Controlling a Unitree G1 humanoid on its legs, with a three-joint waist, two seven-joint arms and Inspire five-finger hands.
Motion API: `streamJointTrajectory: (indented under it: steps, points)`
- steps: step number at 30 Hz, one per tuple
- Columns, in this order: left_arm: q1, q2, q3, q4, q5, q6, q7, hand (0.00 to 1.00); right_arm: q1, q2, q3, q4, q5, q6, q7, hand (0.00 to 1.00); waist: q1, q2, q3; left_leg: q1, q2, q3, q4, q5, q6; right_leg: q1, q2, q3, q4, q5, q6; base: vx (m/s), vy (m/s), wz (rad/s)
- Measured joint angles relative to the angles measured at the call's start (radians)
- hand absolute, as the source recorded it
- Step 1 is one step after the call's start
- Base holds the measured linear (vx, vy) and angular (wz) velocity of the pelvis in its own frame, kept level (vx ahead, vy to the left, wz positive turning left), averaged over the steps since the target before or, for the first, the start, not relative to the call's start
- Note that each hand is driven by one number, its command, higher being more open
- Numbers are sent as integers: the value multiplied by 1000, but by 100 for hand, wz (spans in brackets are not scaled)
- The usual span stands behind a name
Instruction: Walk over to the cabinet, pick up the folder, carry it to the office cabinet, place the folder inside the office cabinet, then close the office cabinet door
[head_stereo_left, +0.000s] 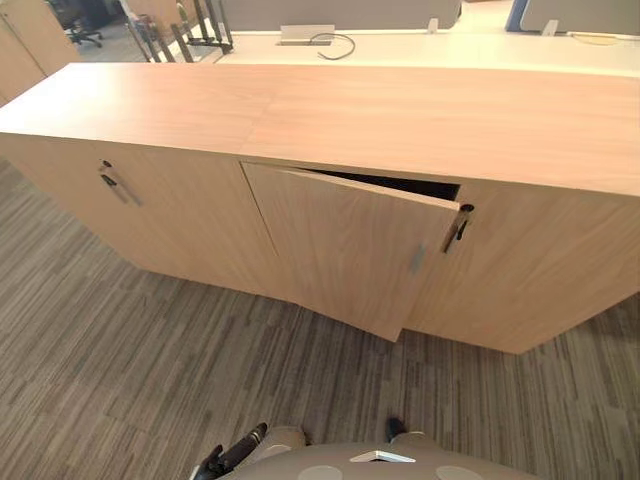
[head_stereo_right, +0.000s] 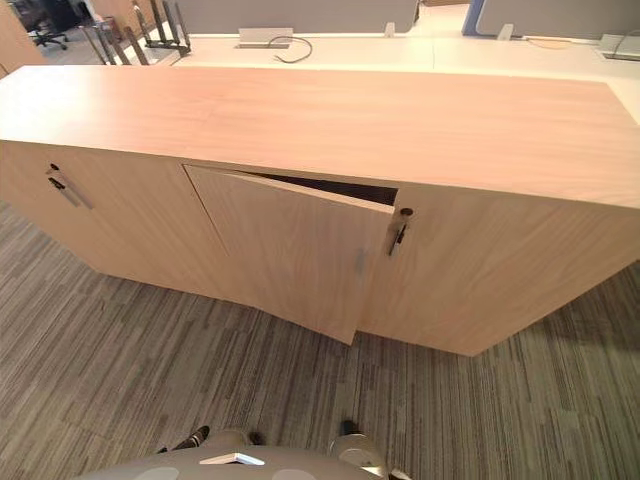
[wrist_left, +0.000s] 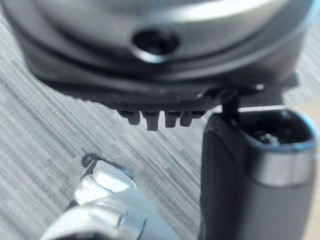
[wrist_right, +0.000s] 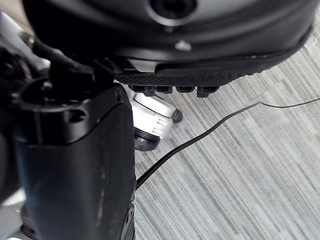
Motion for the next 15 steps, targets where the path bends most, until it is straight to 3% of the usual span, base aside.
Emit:
streamJointTrajectory:
  steps: [1,4,7,9,11,15]
  points:
    - [4,0,19,-1,-34,-3,-7,100,-3,11,-2,1,27,-1,1,100,-4,-30,-7,11,-20,28,-22,-2,12,1,-25,2,-10,14,22,85,141,-33]
    - [18,6,19,0,-86,-3,-30,100,-9,27,-17,26,69,12,-9,100,0,-56,-27,31,-45,85,-83,13,28,-28,-50,2,-23,29,37,132,133,-49]
    - [12,11,7,17,-72,-5,-66,100,-8,38,-62,40,97,30,-16,100,2,-53,-35,64,-51,123,-117,20,37,-30,-54,-8,-42,43,48,176,64,-42]
    - [0,14,-9,44,-20,-4,-89,100,9,37,-105,49,101,32,-29,100,0,-27,-56,94,-51,129,-142,24,42,-22,-49,-9,-56,56,47,178,31,-37]
    - [-21,23,-28,66,12,-4,-102,100,13,36,-122,59,103,35,-31,100,1,-20,-62,127,-50,128,-161,25,44,-3,-46,-13,-56,57,48,111,10,-29]
    - [-81,36,-71,75,19,-5,-119,100,13,42,-145,78,108,44,-35,100,1,-29,-78,143,-55,127,-172,26,46,-1,-48,-49,-53,65,51,22,5,-8]
